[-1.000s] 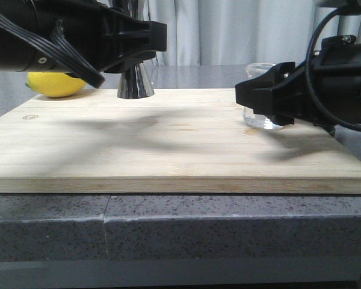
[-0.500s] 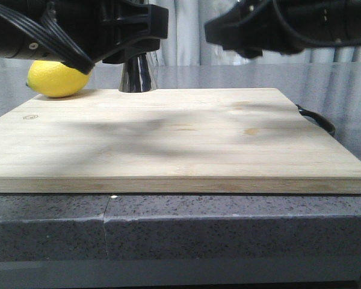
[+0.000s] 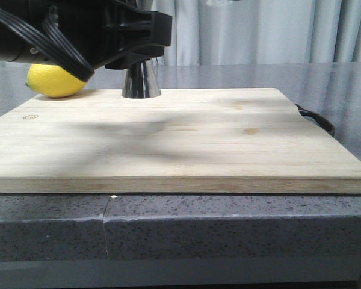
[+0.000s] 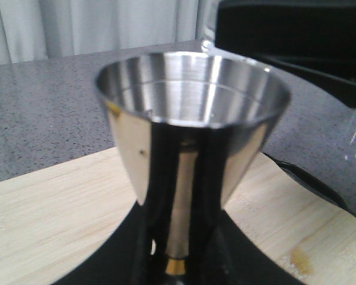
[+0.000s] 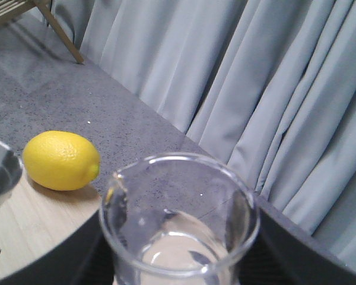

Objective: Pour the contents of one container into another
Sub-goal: 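Lift the beaker with the right gripper and raise the jigger with the left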

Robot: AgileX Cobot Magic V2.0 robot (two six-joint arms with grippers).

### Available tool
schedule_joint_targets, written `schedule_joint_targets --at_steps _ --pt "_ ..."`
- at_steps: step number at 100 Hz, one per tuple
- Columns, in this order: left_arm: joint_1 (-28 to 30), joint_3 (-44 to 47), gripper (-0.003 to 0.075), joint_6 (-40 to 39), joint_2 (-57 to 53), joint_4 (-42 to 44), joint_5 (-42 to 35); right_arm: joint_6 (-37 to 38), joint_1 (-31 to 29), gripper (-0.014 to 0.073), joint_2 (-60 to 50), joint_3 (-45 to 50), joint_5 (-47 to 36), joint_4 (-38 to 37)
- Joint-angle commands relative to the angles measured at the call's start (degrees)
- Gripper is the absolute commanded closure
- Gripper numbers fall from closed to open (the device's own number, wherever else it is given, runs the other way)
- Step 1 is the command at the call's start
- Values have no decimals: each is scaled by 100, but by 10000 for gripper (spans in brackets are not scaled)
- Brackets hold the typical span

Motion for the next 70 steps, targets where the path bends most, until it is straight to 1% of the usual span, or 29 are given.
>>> schedule_joint_targets --at_steps 1,17,32,59,70 --pt "-102 -170 739 -80 -226 126 -414 -64 16 286 -232 -301 -352 -99" --pt "-143 -170 739 -137 -226 138 -414 -64 16 286 -313 -437 -327 -302" --pt "-143 -170 739 -137 -226 138 -414 -64 16 286 -405 -508 -318 -804" --pt "-143 -170 739 -176 -226 149 -414 -64 16 287 -540 -555 -334 -1314" --pt "-151 -170 739 -448 -226 450 -414 -64 16 287 -540 -578 -365 -1544"
